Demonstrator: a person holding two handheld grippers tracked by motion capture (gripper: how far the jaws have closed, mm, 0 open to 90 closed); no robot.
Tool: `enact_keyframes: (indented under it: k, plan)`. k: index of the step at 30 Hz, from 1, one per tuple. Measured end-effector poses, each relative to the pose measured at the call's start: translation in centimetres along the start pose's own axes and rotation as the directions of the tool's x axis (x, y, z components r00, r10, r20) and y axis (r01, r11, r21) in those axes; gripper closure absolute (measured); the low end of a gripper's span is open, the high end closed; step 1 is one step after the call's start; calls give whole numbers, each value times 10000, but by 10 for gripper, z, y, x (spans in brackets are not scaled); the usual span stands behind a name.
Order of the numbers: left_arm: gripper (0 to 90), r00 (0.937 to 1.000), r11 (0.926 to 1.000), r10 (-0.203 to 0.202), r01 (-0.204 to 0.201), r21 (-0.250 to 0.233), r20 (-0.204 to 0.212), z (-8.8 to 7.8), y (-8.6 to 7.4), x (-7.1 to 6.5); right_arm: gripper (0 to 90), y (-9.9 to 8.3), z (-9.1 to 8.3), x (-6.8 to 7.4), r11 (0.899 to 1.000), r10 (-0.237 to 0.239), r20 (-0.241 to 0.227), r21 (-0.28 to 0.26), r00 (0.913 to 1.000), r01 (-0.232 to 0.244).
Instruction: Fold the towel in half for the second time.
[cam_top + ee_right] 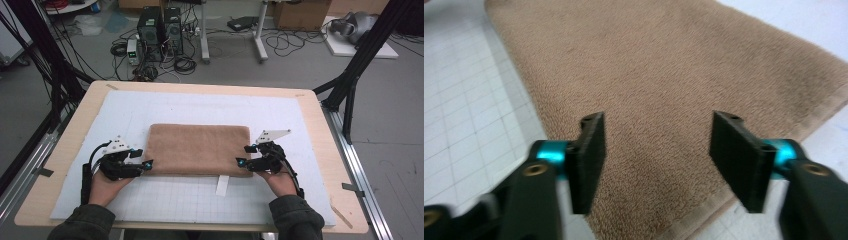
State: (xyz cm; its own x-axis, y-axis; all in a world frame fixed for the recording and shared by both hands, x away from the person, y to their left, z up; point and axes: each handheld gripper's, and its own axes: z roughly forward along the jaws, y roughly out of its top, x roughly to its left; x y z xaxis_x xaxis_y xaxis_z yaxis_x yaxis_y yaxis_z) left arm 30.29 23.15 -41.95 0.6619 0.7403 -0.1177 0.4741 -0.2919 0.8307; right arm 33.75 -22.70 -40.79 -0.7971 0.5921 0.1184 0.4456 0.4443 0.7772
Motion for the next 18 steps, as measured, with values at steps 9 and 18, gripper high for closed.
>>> enact_keyframes:
  k: [9, 18]
  plan:
    - [257, 9998, 9997, -116, 113, -212, -140, -13, -1, 1, 214, -3, -12, 10, 9995, -229, 275, -228, 9994, 235]
    - [240, 9996, 9993, 86, -95, -352, -260, -25, -2, -6, 157, -13, -33, 12, 9980, -155, 571, -609, 9982, 190]
